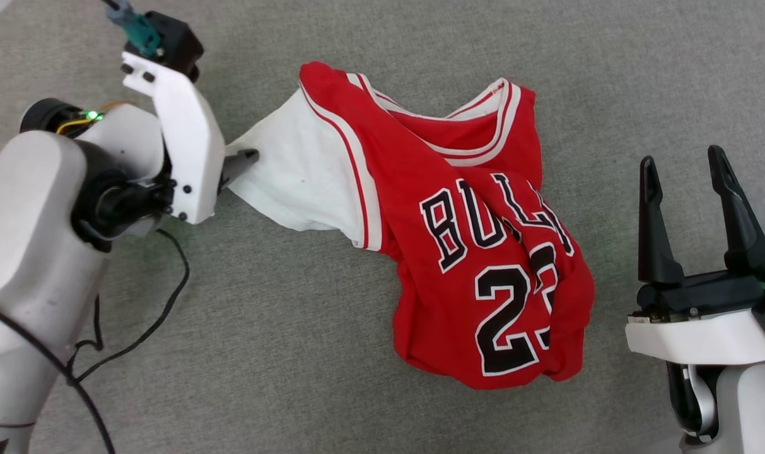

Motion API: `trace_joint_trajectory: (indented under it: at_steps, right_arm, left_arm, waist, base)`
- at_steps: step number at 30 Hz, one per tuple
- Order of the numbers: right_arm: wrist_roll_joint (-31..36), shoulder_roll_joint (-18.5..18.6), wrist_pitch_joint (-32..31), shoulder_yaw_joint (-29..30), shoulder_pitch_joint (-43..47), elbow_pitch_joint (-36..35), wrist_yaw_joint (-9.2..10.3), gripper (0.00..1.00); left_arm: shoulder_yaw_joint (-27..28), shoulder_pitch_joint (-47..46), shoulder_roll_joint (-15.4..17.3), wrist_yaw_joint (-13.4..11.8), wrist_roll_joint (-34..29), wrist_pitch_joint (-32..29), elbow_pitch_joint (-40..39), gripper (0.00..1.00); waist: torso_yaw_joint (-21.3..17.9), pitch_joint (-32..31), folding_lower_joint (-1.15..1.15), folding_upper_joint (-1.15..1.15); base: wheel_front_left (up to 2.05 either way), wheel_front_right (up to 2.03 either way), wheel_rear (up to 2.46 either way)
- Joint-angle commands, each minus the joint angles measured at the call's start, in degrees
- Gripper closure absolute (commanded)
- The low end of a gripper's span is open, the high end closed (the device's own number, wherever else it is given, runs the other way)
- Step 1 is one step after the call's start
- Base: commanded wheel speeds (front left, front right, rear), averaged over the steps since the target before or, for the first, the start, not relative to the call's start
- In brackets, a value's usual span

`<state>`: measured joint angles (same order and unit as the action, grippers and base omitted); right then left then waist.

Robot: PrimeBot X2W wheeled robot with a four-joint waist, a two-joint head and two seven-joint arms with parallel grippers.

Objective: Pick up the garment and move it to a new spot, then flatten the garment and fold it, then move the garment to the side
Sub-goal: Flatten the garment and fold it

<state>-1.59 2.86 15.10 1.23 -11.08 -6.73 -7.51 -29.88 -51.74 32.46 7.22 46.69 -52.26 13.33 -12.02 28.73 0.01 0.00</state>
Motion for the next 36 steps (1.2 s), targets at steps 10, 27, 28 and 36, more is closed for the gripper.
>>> trace_joint_trajectory:
  at_steps: [10, 27, 28, 36]
  right_arm:
    - [0.11, 0.04, 0.09, 0.41, -0.53, 0.86, 0.04, 0.0]
    - [4.47, 0.05, 0.09, 1.97, 3.7, 4.23, 0.04, 0.0]
    - [4.69, 0.06, 0.09, 1.89, 3.99, 4.48, 0.04, 0.0]
    - [5.77, 0.05, 0.09, 1.49, 5.49, 6.37, 0.04, 0.0]
  left_arm:
    - [-5.34, 1.54, 1.1, 0.14, -0.15, -1.11, 3.71, 1.0]
    - [3.48, 14.09, 9.57, -0.7, 2.78, 23.34, 8.05, 1.0]
    - [3.85, 15.05, 9.69, -0.99, 2.79, 24.51, 8.27, 1.0]
    - [4.25, 22.41, 9.11, -1.03, 3.98, 30.47, 9.76, 1.0]
  waist:
    - [0.11, -0.28, -0.01, 0.0]
    - [9.23, -12.43, -0.01, 0.0]
    - [9.69, -12.92, -0.01, 0.0]
    - [11.99, -15.81, -0.01, 0.0]
  base:
    - [0.0, 0.0, 0.0]
    - [0.0, 0.0, 0.0]
    - [0.0, 0.0, 0.0]
    - [0.0, 0.0, 0.0]
